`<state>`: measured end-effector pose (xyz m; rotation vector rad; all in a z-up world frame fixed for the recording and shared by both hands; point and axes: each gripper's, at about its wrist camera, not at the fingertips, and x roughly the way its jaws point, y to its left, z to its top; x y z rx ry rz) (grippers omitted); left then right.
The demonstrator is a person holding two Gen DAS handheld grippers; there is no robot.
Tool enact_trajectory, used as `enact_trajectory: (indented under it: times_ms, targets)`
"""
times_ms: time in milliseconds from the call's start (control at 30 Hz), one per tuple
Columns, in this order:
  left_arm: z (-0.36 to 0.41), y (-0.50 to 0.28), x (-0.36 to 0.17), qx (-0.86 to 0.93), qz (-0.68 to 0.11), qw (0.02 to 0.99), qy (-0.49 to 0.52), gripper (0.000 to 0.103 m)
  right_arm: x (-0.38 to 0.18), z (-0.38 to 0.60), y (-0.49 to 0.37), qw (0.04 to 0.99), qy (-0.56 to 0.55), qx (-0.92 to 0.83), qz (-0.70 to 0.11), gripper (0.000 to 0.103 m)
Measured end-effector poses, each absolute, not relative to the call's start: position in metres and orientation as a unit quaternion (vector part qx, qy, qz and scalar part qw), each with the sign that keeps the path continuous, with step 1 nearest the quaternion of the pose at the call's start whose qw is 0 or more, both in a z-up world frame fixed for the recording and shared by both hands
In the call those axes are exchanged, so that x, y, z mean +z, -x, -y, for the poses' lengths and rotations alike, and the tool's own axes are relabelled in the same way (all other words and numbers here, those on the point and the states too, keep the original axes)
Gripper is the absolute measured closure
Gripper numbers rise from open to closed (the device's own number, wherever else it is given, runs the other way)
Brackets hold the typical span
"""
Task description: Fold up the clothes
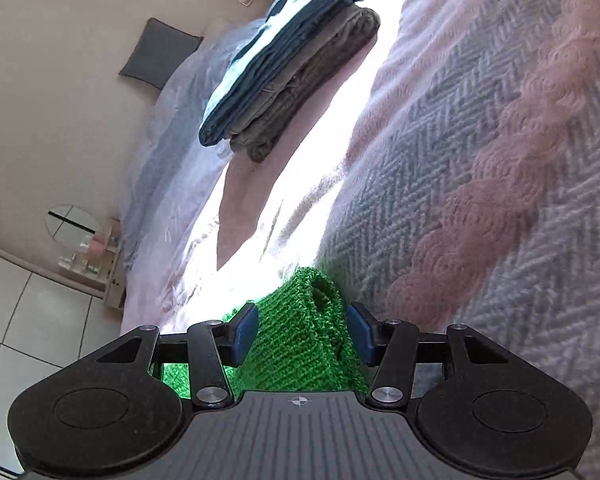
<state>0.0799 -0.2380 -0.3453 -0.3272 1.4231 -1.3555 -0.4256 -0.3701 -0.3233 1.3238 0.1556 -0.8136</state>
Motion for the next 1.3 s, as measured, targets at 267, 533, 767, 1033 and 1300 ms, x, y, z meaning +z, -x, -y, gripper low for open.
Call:
enact_trajectory:
  times_ms: [267, 533, 767, 1033, 1300]
  targets:
    - [0.223, -0.059, -0.342, -0.702, -0.421, 0.561, 0.124, 0.095, -0.321, 0.37, 0.414, 0.774, -0.502, -0.382, -0.058, 0.096]
    - [0.239, -0.025, -0.331, -0.641, -0.392, 0.657, -0.056, 0.081, -0.314, 0.35, 0.384, 0.787, -0.385, -0.461, -0.143, 0.072]
    - [0.229, -0.029, -0.297, -0.647, -0.367, 0.667, -0.026, 0.083, -0.269, 0.332, 0.352, 0.836, -0.275, -0.449, -0.155, 0.052]
    - [0.241, 0.006, -0.352, -0.634, -0.339, 0.683, -0.133, 0.096, -0.338, 0.328, 0.282, 0.829, -0.153, -0.448, -0.298, 0.054]
    - [0.189, 0.011, -0.319, -0.634, -0.317, 0.697, -0.11, 0.096, -0.31, 0.296, 0.314, 0.836, -0.152, -0.456, -0.265, 0.054]
